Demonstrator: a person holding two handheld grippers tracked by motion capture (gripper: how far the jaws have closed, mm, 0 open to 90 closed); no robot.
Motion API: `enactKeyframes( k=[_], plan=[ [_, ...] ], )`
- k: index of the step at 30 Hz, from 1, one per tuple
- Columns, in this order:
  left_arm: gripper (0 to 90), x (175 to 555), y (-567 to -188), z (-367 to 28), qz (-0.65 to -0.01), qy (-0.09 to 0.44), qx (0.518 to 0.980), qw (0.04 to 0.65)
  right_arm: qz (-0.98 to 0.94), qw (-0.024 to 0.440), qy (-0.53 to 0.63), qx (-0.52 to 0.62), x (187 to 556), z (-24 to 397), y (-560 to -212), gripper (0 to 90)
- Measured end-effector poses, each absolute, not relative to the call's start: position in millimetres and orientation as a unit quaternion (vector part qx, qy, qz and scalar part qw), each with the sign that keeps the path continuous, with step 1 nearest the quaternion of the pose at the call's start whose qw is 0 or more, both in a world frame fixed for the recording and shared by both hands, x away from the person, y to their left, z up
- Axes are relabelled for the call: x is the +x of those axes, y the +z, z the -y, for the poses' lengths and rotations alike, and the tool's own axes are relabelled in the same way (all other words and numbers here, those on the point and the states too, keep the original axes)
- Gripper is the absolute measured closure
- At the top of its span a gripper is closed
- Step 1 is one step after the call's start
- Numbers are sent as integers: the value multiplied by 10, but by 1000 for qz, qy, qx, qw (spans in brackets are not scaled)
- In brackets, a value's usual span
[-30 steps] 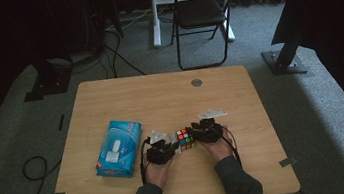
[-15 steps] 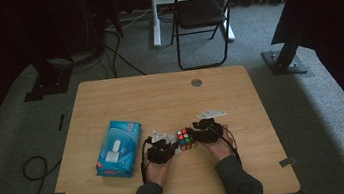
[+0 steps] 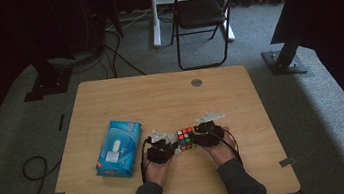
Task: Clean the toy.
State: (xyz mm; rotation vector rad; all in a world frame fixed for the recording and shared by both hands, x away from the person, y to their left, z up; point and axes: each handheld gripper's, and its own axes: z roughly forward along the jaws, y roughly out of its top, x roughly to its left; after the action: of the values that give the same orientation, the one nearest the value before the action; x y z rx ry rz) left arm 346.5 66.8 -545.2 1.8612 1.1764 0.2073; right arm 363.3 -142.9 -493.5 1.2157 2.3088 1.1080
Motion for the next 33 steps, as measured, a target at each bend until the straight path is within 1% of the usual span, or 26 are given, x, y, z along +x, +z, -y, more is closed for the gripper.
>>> enactKeyframes(
  k=[5,9,14,21,24,30,32,33],
  plan=[
    [852,3469,-5449,-680,-477,84,750,451,-803,140,392,427,3638,1437,-4939,670],
    [851,3469,-5443,-675,-477,85,751,449,-796,118,396,441,3664,1459,-4944,689],
    [850,3473,-5444,-672,-476,85,752,448,-796,120,390,447,3674,1459,-4931,716],
    [850,3479,-5441,-672,-475,86,754,446,-768,91,394,496,3731,1583,-4935,716],
    [850,3481,-5442,-670,-475,86,753,447,-760,89,395,509,3743,1642,-4939,716],
    [850,3481,-5439,-670,-474,86,754,445,-727,28,429,536,3805,1811,-5005,710],
    [850,3482,-5440,-670,-475,86,753,446,-718,20,435,543,3820,1870,-5015,717],
    [850,3482,-5440,-670,-475,86,754,446,-716,25,434,546,3821,1892,-5008,722]
  ],
)
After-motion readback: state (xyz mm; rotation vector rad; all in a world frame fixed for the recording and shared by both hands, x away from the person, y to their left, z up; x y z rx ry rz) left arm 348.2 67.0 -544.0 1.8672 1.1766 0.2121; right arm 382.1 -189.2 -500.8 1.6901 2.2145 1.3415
